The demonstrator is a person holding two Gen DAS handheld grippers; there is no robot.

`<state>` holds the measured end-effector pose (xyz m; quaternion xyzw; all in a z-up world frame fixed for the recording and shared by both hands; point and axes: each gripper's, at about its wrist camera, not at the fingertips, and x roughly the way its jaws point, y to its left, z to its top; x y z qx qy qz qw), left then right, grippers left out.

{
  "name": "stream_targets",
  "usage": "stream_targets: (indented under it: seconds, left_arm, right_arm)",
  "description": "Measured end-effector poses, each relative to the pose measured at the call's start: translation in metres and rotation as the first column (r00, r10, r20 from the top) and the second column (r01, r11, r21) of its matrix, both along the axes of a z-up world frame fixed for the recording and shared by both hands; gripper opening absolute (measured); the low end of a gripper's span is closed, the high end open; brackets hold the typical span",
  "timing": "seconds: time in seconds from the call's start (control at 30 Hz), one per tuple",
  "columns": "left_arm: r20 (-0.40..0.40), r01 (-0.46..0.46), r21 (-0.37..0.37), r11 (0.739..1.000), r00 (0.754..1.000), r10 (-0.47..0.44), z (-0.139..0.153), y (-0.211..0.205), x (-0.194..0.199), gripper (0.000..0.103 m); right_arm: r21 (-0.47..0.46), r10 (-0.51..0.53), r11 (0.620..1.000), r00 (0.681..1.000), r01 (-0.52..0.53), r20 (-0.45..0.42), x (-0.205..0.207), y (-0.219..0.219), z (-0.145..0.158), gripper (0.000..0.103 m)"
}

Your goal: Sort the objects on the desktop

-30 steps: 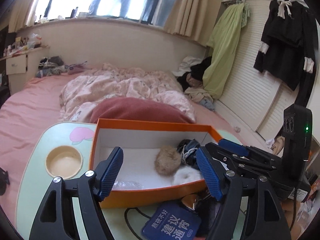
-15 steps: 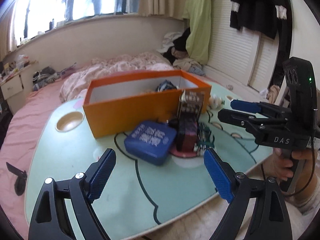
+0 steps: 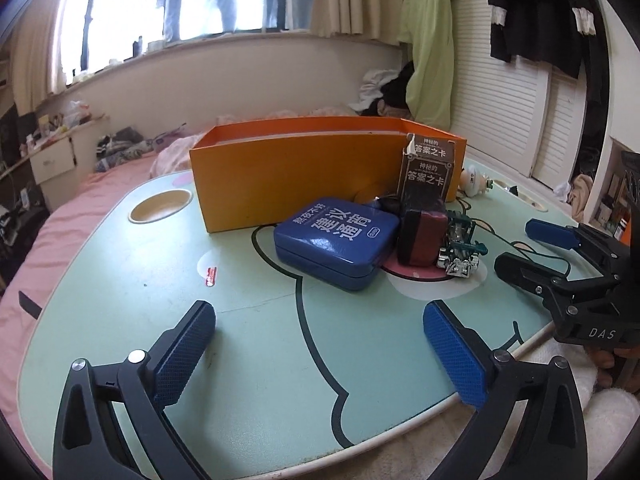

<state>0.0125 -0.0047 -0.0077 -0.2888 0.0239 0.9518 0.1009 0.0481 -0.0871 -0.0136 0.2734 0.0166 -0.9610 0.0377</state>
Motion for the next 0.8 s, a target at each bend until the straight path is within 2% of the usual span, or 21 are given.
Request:
stream_targets:
  seconds: [0.8]
  left_arm:
    - [-0.001, 0.0, -0.002, 1.0, 1.0, 0.0, -0.0004, 0.0021, 0.0019, 0.103]
  right_arm:
    - [-0.001, -0.003, 1.0, 1.0, 0.003, -0.003, 0.0067, -0.0032, -0.0018, 0.088]
